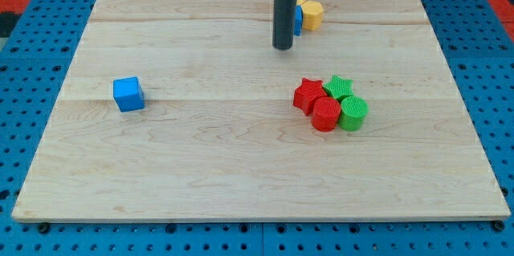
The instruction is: Slide the blue cube closer to the blue triangle
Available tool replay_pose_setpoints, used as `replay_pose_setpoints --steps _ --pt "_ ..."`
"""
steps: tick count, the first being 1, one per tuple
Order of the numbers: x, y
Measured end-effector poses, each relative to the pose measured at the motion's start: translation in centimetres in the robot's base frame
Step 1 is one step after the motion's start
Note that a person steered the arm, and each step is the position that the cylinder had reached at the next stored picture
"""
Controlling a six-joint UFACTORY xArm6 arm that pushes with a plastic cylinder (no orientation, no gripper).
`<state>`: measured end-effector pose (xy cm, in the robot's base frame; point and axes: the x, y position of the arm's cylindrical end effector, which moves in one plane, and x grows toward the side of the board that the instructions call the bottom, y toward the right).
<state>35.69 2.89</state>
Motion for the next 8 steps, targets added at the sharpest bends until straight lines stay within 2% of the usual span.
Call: replay_pose_setpoints --steps 1,3,4,5,6,8 --pt "5.1 -3.5" --pt "15.4 -14.4" --pt "15.4 -21.6" --pt "13.3 -24.7" --pt "10.4 -25.0" --pt "8.7 -21.5"
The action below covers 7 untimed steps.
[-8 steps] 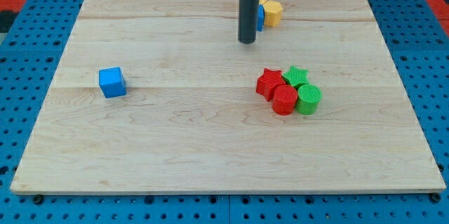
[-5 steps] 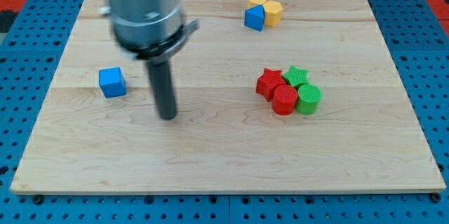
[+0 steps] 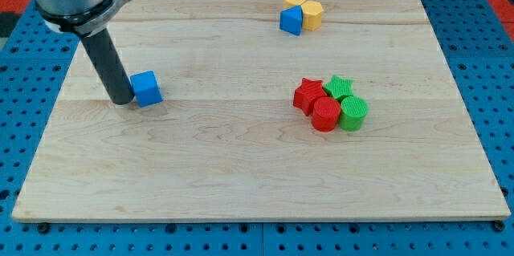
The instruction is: Slide the blue cube closer to the blue triangle
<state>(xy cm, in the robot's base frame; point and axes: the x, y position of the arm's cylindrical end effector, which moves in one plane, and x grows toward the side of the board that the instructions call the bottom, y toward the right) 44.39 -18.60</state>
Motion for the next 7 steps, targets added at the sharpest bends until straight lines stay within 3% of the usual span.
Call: replay_pose_setpoints --steps 2,3,5,6,7 --pt "-2.0 2.3" --pt "-2.8 6.0" --pt "-7.6 19.0" --pt "-10.6 22.3" --pt "-10.8 22.3"
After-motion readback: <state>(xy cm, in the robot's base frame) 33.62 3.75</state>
